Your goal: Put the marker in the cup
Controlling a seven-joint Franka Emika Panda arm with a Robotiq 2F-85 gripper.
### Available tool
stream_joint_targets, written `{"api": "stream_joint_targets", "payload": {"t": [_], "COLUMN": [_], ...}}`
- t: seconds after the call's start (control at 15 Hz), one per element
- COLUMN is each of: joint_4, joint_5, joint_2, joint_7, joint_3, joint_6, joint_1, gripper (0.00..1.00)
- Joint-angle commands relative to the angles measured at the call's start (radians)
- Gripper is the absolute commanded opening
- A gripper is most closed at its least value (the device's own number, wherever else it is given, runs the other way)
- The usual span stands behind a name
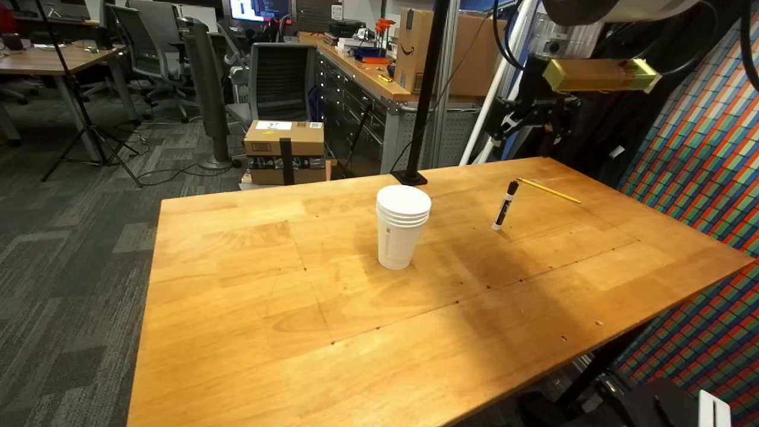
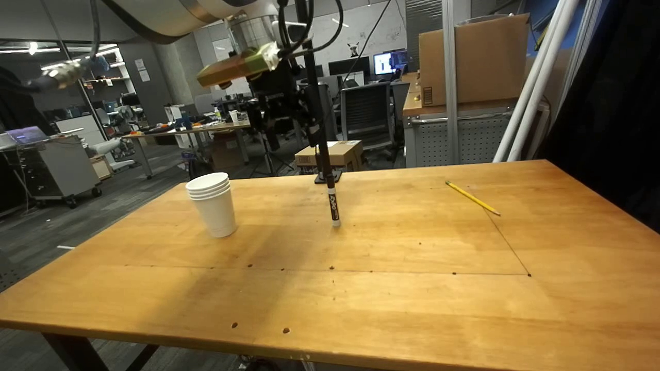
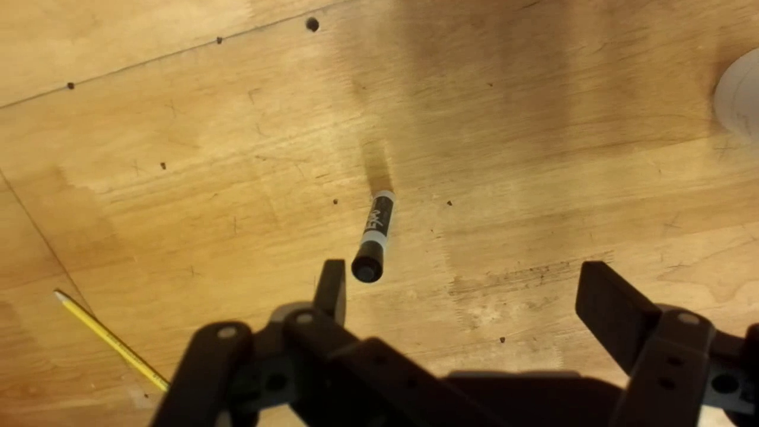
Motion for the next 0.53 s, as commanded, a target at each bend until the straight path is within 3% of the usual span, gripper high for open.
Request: {"api": "stream_joint_targets", "payload": {"t": [0.0, 0.47], "joint_4": [0.067, 0.126], "joint_5": [-0.026, 0.006], "joint_2": [0.050, 0.144], "joint_7": [-0.079, -0.164], "joint_3": [-0.032, -0.077], "joint_6": [0.010, 0.040], "joint_1": [-0.016, -0.037], "gripper": [1.00, 1.00]}}
